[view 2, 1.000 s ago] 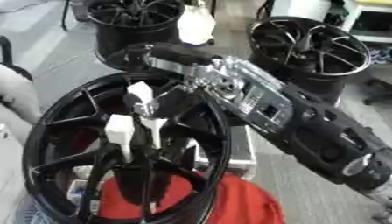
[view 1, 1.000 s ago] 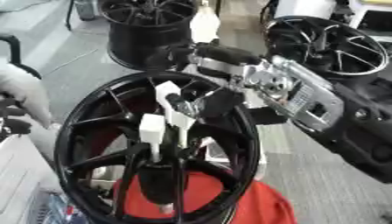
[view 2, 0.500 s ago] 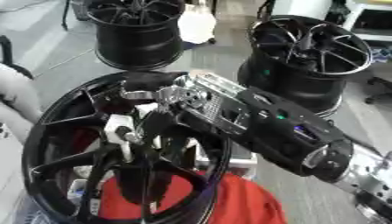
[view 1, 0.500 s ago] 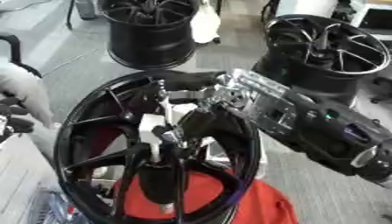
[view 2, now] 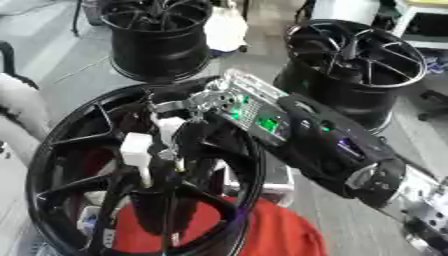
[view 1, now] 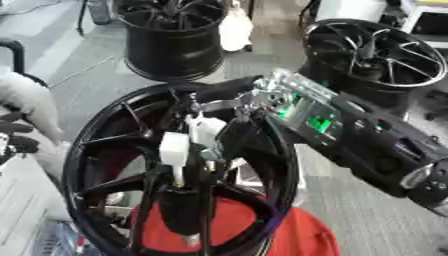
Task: Pull the pin out of the wheel hub.
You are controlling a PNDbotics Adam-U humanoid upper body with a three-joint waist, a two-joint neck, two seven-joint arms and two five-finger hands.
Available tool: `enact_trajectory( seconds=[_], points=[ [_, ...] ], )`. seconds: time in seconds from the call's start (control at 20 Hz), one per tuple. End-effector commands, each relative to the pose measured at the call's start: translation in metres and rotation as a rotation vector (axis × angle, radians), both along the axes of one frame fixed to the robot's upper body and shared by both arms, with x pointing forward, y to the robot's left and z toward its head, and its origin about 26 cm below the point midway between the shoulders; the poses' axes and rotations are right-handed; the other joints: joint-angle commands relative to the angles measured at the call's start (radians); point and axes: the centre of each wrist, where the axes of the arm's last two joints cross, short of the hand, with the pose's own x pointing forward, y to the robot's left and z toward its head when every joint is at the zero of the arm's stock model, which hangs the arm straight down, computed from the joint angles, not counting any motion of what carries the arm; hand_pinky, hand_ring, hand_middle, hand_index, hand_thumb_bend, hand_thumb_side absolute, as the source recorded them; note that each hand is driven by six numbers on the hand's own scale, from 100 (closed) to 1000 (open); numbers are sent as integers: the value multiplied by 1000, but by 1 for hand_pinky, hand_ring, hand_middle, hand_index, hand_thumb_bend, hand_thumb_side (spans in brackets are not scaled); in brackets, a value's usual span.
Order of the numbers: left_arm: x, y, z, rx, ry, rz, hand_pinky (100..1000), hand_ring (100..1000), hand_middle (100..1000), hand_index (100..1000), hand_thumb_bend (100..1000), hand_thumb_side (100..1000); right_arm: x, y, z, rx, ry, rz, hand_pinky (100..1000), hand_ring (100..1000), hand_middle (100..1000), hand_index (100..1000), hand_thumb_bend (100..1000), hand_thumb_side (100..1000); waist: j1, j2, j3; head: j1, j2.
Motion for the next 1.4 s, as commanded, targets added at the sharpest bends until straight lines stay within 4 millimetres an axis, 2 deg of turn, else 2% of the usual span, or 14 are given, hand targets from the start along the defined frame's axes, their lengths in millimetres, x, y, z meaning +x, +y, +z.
enact_trajectory(
  seconds=[0.05, 0.45, 1.05, 1.4],
  points=[
    [2, 4, 12, 30, -33, 6, 615, 580, 614, 809, 100, 656, -6, 1, 27, -3, -17, 33, 838, 893, 895, 945, 100, 267, 9, -8, -2, 3, -9],
    [1, 5, 12, 28, -32, 10, 615, 580, 614, 809, 100, 657, -1, -13, 48, -78, 1, -20, 848, 903, 896, 943, 100, 273, 8, -9, -5, 7, -10],
    [1, 3, 12, 26, -35, 6, 615, 580, 613, 809, 100, 657, 25, -17, 29, -144, -26, -107, 865, 915, 899, 939, 100, 276, 14, -2, -2, 6, -13],
    [1, 3, 12, 27, -35, 8, 615, 580, 613, 809, 100, 657, 32, -20, 17, -178, -25, -106, 858, 898, 874, 926, 100, 292, 14, 1, -2, 7, -13]
  ],
)
